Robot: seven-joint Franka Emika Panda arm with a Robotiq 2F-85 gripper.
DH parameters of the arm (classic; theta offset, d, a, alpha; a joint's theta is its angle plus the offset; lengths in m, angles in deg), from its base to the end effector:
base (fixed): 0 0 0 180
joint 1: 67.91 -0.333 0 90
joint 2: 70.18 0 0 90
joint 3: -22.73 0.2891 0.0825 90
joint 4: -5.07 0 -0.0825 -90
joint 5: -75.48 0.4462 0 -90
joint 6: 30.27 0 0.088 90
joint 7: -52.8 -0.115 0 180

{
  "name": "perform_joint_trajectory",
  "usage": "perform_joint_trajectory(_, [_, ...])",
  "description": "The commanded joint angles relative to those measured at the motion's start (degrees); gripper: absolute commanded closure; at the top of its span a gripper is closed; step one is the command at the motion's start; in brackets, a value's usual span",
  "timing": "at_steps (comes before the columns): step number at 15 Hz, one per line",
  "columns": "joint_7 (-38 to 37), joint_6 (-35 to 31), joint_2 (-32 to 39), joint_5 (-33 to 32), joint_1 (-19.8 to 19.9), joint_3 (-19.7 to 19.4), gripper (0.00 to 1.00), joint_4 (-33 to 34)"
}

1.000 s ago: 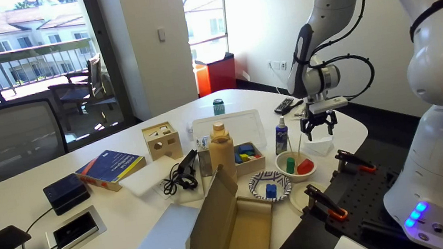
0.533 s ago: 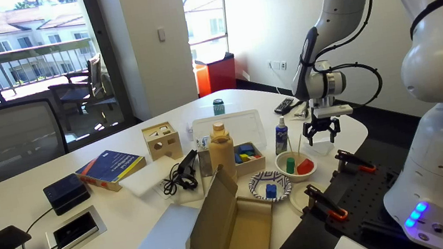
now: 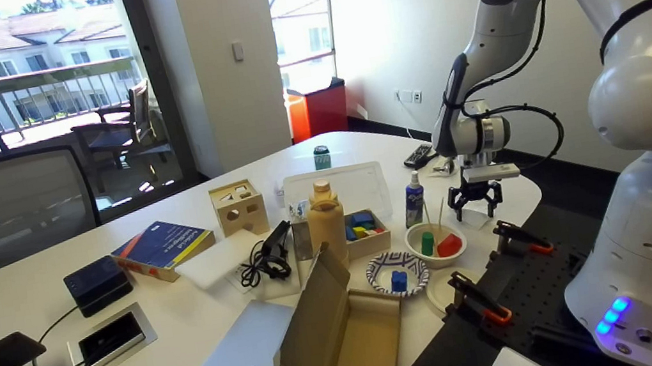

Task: Fold the napkin on the right

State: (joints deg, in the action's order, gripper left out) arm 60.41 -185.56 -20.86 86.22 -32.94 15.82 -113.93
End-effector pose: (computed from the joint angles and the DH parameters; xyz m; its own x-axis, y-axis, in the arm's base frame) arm 0.3613 -0.3555 -0.0892 0.7161 -0.6644 -0.2138 -0.6762 -0.7363 0.0233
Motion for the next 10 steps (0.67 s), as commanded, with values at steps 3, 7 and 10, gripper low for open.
perform_joint_trajectory(3, [0.6,0.4,4.3,1.5,3.0,1.9,0.0,3.5])
perform_joint_trajectory(7, [1.5,1.2,2.7,1.8,4.6,3.4,0.0,2.9])
perform_joint_trajectory(10, [2.2,3.3,-0.9,1.9,5.8,4.8,0.0,0.4])
